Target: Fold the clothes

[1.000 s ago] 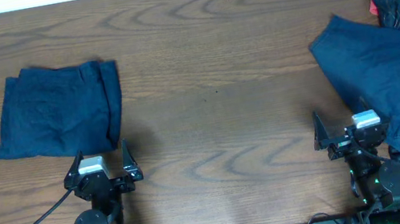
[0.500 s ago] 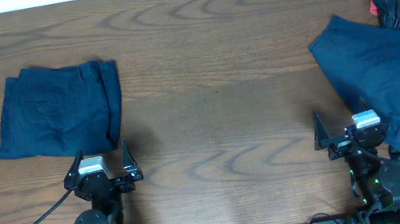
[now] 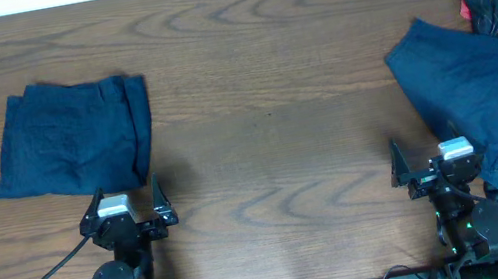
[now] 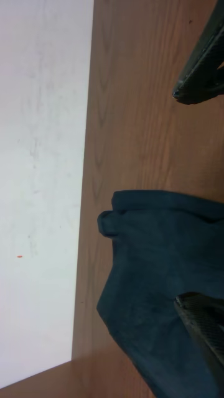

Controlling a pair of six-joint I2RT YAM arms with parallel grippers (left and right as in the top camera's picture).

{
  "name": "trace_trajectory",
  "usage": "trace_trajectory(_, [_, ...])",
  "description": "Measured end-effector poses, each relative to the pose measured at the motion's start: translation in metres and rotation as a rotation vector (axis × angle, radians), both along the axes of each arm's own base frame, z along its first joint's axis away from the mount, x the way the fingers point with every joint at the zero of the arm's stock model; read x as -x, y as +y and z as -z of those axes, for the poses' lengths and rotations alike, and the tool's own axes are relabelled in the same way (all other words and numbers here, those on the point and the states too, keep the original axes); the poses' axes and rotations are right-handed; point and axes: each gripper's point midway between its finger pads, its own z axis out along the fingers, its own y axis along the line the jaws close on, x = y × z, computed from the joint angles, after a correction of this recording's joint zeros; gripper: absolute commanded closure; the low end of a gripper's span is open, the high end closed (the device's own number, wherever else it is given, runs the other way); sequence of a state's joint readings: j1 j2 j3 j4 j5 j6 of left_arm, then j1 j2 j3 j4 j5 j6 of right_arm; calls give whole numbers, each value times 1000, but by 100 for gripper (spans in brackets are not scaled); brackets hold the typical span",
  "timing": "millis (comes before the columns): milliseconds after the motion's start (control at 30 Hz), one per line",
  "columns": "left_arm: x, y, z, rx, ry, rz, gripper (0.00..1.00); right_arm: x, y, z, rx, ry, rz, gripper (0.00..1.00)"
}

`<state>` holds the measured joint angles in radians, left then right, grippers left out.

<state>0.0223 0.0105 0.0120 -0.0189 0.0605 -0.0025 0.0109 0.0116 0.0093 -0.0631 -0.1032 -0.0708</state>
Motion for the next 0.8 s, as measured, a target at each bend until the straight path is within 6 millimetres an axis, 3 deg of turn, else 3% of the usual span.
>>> trace_trajectory(800, [1,0,0,30,12,-4,2,0,0,1,-28,7,2,1])
